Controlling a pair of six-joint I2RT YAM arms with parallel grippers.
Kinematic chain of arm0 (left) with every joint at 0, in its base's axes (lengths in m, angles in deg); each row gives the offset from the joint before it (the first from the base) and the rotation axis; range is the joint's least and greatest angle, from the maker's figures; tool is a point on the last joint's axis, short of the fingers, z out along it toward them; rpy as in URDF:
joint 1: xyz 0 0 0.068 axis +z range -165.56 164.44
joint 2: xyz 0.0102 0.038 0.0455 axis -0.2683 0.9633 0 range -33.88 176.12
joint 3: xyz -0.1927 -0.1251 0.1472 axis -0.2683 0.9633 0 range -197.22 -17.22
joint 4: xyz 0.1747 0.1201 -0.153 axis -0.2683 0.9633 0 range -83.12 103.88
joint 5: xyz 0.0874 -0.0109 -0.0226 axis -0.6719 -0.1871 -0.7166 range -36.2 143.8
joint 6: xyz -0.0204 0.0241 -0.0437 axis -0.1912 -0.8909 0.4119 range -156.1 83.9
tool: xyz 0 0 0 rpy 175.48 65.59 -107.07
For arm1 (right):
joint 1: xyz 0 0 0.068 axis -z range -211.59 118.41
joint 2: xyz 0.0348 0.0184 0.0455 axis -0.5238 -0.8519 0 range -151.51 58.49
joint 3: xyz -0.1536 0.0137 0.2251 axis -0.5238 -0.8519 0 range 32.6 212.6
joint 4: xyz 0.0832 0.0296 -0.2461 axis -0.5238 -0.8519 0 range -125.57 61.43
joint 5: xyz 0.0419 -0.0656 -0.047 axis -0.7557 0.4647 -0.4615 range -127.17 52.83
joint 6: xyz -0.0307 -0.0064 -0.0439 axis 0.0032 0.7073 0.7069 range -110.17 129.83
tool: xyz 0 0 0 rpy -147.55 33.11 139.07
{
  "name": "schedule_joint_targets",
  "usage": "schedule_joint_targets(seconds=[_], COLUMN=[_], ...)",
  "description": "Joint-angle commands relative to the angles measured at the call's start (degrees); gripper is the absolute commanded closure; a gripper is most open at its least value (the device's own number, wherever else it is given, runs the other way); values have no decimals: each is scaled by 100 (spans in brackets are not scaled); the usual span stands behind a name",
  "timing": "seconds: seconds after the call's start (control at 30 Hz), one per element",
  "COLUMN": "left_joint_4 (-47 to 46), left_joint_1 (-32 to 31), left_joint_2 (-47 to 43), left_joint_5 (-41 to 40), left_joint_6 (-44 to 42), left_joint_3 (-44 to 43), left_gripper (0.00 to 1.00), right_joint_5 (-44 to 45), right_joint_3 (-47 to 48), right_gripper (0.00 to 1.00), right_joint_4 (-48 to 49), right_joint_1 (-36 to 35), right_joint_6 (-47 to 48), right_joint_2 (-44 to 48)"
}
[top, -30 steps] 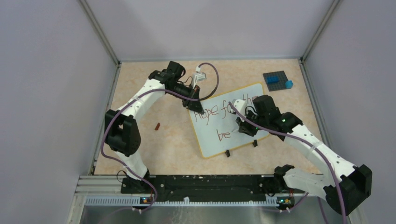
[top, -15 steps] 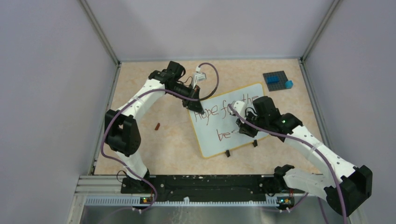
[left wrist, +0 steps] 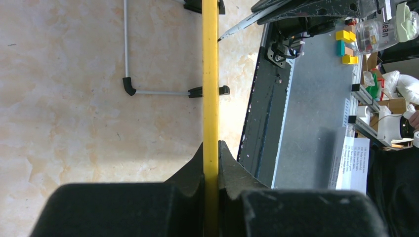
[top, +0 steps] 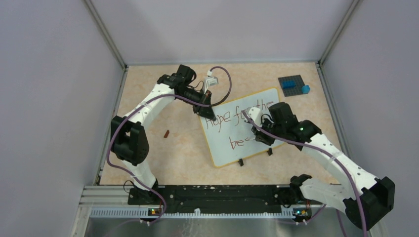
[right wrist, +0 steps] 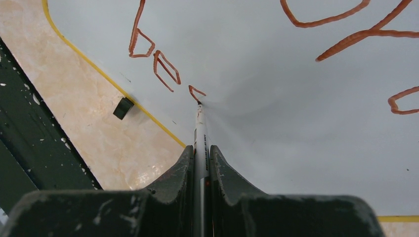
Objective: Write a sentence on the whiteboard
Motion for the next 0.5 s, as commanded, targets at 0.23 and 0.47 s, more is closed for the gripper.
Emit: schedule_joint_targets(seconds=[0.23, 0.47], left_joint_4=[-168, -168], left_joint_1=[-16, -17], left_joint_2=[-117, -126], left_joint_5=[-260, -268], left_joint_6=[-391, -386], left_joint_3=[25, 37], left_gripper=[100, 100], right_joint_5=[38, -105], right_joint_3=[-212, -74], right_gripper=[100, 100], right_joint_4=[87, 346], right_joint_1=[89, -165], right_joint_6=[118, -149], right_joint_2=[66, -75])
